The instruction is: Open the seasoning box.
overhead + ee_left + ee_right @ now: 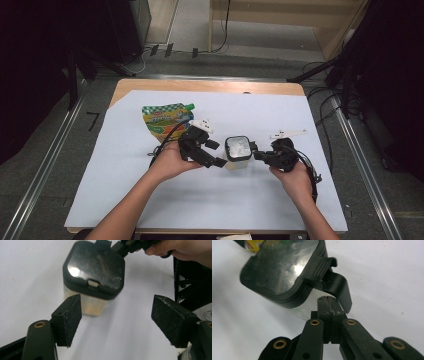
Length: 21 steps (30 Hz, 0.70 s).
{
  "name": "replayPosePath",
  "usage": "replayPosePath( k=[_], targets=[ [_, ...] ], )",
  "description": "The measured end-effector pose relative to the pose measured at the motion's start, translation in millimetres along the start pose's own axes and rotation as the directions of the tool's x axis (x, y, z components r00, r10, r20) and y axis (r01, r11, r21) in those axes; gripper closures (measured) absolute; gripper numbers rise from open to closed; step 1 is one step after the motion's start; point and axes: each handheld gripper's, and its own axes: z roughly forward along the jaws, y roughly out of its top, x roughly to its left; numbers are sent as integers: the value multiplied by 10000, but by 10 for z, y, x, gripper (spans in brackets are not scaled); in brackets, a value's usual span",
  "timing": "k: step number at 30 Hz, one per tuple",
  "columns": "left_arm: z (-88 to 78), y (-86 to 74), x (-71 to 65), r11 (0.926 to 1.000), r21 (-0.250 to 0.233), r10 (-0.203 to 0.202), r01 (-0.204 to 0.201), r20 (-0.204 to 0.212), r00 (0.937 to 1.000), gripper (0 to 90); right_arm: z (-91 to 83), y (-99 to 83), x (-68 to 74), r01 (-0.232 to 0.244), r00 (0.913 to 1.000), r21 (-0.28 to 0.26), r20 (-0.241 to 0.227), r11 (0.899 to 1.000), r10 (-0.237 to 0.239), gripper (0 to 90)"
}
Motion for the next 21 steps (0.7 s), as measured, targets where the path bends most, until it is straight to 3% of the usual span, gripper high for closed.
replayPosePath(
  k=[3,7,9,11,15,21],
  targets=[
    [50,77,103,9996,241,-132,131,26,9999,201,-110,38,-26,188,9993,47,311,9998,-189,900],
    [90,102,154,9998,46,-177,176,175,9997,181,-159,81,-87,119,9988,-92,478,9999,-114,900],
    [132,104,173,10000,37,-85,85,62,9999,176,-135,147,-147,26,9985,-190,547,9998,-16,900],
    [159,113,170,9995,320,46,-43,-96,9999,167,-116,166,-156,-13,9986,-212,533,9998,24,900],
    [194,84,187,9996,225,161,-156,-197,9997,134,-33,159,-176,-62,9988,-468,474,9989,85,900],
    [266,41,185,9997,63,229,-228,-87,9997,135,7,106,-137,106,9983,-435,572,9990,-81,900]
  ],
)
